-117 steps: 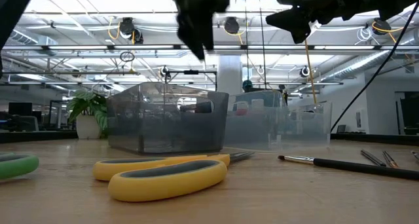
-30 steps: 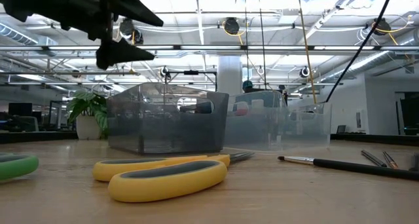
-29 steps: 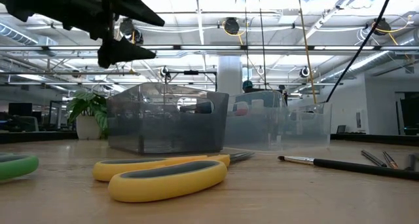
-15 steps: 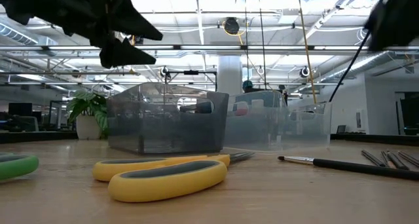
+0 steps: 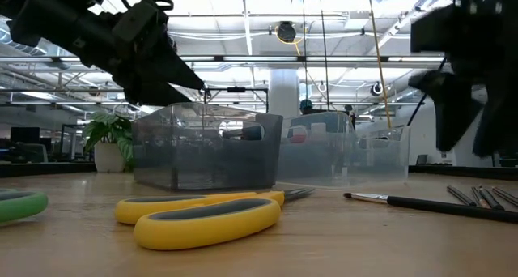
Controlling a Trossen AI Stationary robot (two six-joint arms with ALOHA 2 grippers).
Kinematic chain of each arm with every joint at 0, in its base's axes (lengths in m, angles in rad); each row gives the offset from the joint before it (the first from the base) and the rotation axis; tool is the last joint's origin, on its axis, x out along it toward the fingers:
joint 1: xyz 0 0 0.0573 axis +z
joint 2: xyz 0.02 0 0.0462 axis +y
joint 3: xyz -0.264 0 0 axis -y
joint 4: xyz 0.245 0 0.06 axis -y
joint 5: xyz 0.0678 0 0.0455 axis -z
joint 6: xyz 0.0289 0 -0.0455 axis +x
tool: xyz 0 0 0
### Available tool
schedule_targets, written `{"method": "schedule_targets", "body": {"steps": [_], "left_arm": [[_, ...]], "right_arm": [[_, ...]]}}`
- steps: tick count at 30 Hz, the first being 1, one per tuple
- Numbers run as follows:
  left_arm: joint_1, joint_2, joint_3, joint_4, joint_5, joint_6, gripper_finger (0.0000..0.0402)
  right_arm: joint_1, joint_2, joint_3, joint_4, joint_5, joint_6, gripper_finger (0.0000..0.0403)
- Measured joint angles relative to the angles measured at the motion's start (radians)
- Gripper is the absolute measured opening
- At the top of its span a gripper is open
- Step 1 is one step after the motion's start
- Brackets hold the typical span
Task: Pick & Place Paint Supplies
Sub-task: Put the right silver paintbrush into the transparent bin
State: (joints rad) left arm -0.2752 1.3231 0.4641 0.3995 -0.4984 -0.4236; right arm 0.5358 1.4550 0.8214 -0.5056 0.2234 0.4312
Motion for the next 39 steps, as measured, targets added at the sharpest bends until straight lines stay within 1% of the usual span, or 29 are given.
{"method": "schedule_targets", "body": {"steps": [4,6,8,15,22,27,32,39], "left_arm": [[0.003,0.0,0.0,0.007,0.0,0.0,0.0365],[0.004,0.0,0.0,0.023,0.0,0.001,0.0365],[0.006,0.0,0.0,0.024,0.0,0.001,0.0365],[0.005,0.0,0.0,0.023,0.0,-0.006,0.0365],[0.005,0.0,0.0,0.023,0.0,-0.024,0.0365],[0.005,0.0,0.0,0.024,0.001,-0.027,0.0365],[0.005,0.0,0.0,0.024,0.001,-0.031,0.0365],[0.005,-0.001,0.0,0.024,0.001,-0.034,0.0365]], "right_arm": [[-0.007,0.0,-0.117,0.172,-0.066,-0.003,0.0179],[-0.007,-0.003,-0.157,0.236,-0.069,0.0,0.0174],[-0.006,-0.003,-0.188,0.265,-0.07,0.0,0.017],[0.003,-0.004,-0.226,0.263,-0.059,-0.004,0.0151],[0.008,-0.003,-0.243,0.247,-0.063,-0.007,0.0116],[0.009,-0.003,-0.244,0.244,-0.064,-0.017,0.0073],[0.009,-0.002,-0.245,0.244,-0.067,-0.028,0.0014],[0.01,-0.002,-0.245,0.244,-0.068,-0.025,0.0008]]}}
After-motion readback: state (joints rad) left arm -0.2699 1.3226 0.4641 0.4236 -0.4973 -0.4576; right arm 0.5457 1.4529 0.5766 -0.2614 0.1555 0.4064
